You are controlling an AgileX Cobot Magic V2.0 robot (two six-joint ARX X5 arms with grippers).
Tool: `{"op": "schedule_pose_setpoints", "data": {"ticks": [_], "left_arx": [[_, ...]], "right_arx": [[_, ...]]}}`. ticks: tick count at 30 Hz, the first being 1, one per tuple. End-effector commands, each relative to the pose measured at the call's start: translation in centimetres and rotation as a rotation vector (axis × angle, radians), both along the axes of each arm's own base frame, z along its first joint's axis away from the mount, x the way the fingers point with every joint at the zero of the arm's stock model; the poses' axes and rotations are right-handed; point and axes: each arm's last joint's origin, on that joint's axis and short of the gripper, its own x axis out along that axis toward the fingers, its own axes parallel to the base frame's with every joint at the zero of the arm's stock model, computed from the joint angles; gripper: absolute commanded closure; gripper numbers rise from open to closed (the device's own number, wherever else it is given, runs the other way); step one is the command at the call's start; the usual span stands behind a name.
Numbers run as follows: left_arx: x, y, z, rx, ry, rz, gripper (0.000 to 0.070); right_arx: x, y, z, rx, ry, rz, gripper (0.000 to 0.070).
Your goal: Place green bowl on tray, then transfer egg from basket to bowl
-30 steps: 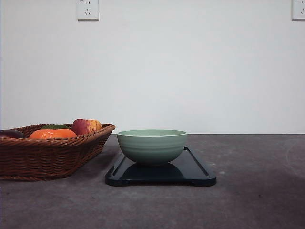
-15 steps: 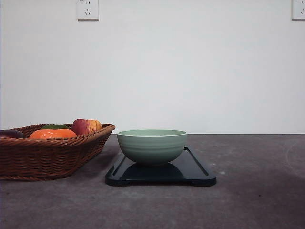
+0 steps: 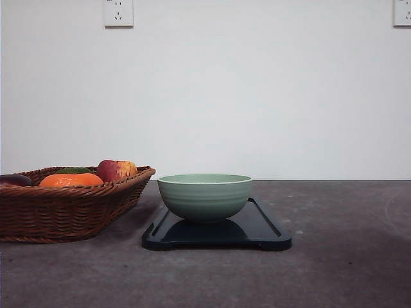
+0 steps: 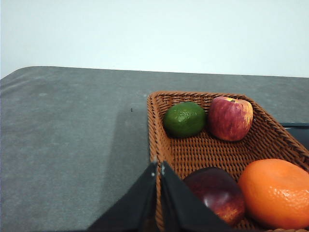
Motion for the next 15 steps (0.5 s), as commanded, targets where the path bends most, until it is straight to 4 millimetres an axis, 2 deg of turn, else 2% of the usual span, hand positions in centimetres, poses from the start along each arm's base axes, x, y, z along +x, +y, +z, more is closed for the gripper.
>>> {"op": "schedule_pose_setpoints", "data": {"ticks": [1,15], "left_arx": [[0.12,0.03,-0.54,0.003,0.007,0.004,0.07],[0.12,0.03,-0.54,0.003,0.007,0.004,0.07]], "right_arx": [[0.04,-0.01,-0.05,0.011,-0.005,-0.002,0.0684],[0.04,-0.01,-0.05,0.011,-0.005,-0.002,0.0684]]}}
